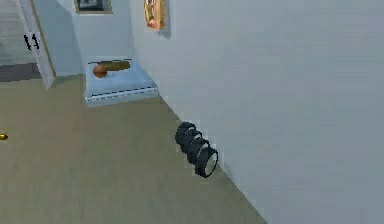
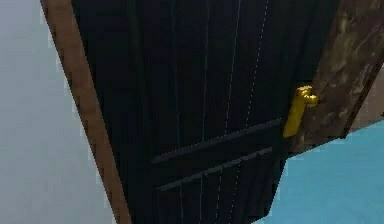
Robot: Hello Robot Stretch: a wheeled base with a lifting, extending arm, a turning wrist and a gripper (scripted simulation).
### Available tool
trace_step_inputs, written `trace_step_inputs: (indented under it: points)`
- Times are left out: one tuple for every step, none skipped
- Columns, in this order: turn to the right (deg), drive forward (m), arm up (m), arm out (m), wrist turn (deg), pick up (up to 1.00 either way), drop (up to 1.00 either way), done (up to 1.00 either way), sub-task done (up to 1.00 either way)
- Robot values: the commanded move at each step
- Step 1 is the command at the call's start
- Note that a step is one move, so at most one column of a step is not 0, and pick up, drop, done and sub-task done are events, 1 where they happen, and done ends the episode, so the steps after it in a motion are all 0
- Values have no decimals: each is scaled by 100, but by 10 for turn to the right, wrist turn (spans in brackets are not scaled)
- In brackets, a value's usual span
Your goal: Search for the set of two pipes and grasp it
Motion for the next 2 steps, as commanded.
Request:
trace_step_inputs:
  points:
    - [0, 25, 0, 0, 0, 0, 0, 0, 0]
    - [-450, 0, 0, 0, 0, 0, 0, 0, 0]
